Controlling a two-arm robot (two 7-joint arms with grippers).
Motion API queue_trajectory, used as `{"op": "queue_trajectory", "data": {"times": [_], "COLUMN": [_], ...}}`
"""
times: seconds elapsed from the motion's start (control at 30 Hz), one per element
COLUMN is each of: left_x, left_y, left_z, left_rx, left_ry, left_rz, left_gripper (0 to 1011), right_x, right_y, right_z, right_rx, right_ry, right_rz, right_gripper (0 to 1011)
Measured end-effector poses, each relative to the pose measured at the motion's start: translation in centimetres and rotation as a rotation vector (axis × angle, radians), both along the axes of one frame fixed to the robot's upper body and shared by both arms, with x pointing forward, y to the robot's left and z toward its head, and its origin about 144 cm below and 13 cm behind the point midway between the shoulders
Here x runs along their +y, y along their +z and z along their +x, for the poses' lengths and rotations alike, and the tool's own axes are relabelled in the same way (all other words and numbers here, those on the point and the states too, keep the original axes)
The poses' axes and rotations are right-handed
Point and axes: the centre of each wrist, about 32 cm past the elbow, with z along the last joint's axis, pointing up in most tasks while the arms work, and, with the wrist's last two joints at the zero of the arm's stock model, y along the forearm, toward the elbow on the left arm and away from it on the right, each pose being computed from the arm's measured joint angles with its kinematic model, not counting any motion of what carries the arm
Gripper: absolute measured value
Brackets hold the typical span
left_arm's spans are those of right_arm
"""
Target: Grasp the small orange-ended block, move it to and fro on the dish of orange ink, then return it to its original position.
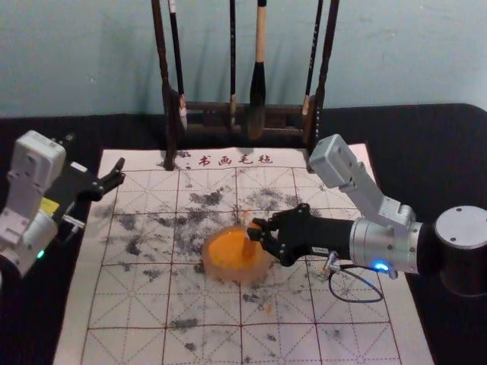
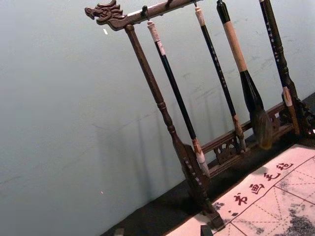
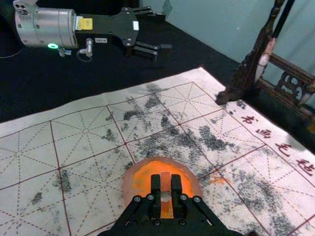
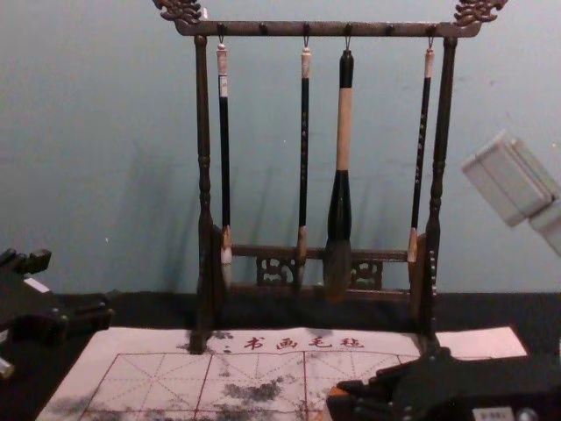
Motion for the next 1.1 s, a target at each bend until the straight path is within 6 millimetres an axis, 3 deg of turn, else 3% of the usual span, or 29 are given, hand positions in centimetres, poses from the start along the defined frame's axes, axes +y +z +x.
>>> {"op": "queue_trajectory", "data": {"times": [0.57,1.1], "left_x": [0.0,0.0], "left_y": [0.0,0.0], "left_z": [0.0,0.0], "left_rx": [0.0,0.0], "left_ry": [0.0,0.0], "left_rz": [0.0,0.0], "left_gripper": [1001,1001], "right_x": [1.5,2.9], "right_y": [-0.3,-0.5], "right_z": [0.1,1.5], "right_rx": [0.026,0.055], "right_ry": [0.031,-0.017], "right_rz": [0.025,0.047], "right_gripper": [113,114]}}
